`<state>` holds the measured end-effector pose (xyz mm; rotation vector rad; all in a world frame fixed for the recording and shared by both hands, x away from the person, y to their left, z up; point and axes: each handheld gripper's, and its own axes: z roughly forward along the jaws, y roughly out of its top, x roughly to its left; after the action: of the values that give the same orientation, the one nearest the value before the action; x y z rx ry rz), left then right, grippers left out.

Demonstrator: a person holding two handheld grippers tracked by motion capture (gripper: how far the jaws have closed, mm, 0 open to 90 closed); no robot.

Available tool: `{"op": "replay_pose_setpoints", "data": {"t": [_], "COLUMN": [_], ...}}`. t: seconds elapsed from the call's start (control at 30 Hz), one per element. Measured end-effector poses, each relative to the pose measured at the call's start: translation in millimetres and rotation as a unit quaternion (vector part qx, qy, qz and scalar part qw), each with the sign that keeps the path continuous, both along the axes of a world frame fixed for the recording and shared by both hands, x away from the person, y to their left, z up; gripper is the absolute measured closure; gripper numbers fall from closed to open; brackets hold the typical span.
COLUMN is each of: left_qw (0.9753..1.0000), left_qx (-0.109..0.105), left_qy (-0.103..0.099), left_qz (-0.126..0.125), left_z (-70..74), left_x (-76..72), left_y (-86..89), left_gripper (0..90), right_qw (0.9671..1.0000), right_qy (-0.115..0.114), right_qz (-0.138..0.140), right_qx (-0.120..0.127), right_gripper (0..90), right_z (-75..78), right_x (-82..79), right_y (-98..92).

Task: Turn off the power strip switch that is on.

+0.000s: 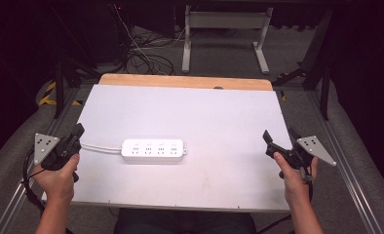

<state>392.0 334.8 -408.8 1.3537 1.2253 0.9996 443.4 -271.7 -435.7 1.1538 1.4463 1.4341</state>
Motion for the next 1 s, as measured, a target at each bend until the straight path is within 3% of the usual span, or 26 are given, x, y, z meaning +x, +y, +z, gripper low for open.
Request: {"op": "replay_pose_setpoints", "data": {"t": [0.2,0.57,0.63,0.67,0.7,0.73,0.8,0.83,0.87,1.0], "left_qw": [0.9996,0.9968,0.9957,0.9939,0.9939,0.9918,0.9910,0.9887,0.9887,0.9846], "left_qx": [0.016,0.046,0.052,0.060,0.060,0.068,0.070,0.077,0.077,0.092], "left_qy": [-0.003,0.021,0.029,0.041,0.041,0.054,0.060,0.070,0.070,0.090], "left_qz": [-0.022,-0.062,-0.070,-0.083,-0.083,-0.094,-0.097,-0.108,-0.108,-0.118], "left_z": [13.6,21.2,21.6,21.3,21.3,20.6,20.4,20.2,20.2,19.6], "left_x": [0.3,7.3,10.3,13.8,13.8,17.1,18.9,22.5,22.5,31.2], "left_y": [-7.0,-19.5,-22.5,-25.6,-25.6,-30.2,-32.5,-36.6,-36.6,-44.8], "left_gripper": [90.0,90.0,90.0,90.0,90.0,90.0,90.0,90.0,90.0,90.0], "right_qw": [1.0000,1.0000,1.0000,1.0000,1.0000,1.0000,1.0000,1.0000,1.0000,1.0000], "right_qy": [-0.001,-0.001,-0.001,-0.001,-0.001,-0.001,-0.001,0.000,0.000,0.000], "right_qz": [-0.001,0.003,0.003,0.003,0.002,0.001,0.002,0.001,0.001,0.002], "right_qx": [0.000,-0.003,-0.003,-0.002,-0.001,-0.001,-0.001,0.000,0.000,0.003], "right_gripper": [8.7,8.8,8.8,8.8,8.8,8.9,8.9,8.9,8.9,9.0], "right_z": [0.2,0.3,0.3,0.4,0.4,0.5,0.2,0.1,0.1,0.5], "right_x": [0.2,2.2,2.3,2.3,2.4,2.4,2.9,3.0,3.0,3.1], "right_y": [-0.1,-0.2,-0.2,-0.2,-0.2,-0.3,-0.8,-1.0,-1.0,-1.2]}}
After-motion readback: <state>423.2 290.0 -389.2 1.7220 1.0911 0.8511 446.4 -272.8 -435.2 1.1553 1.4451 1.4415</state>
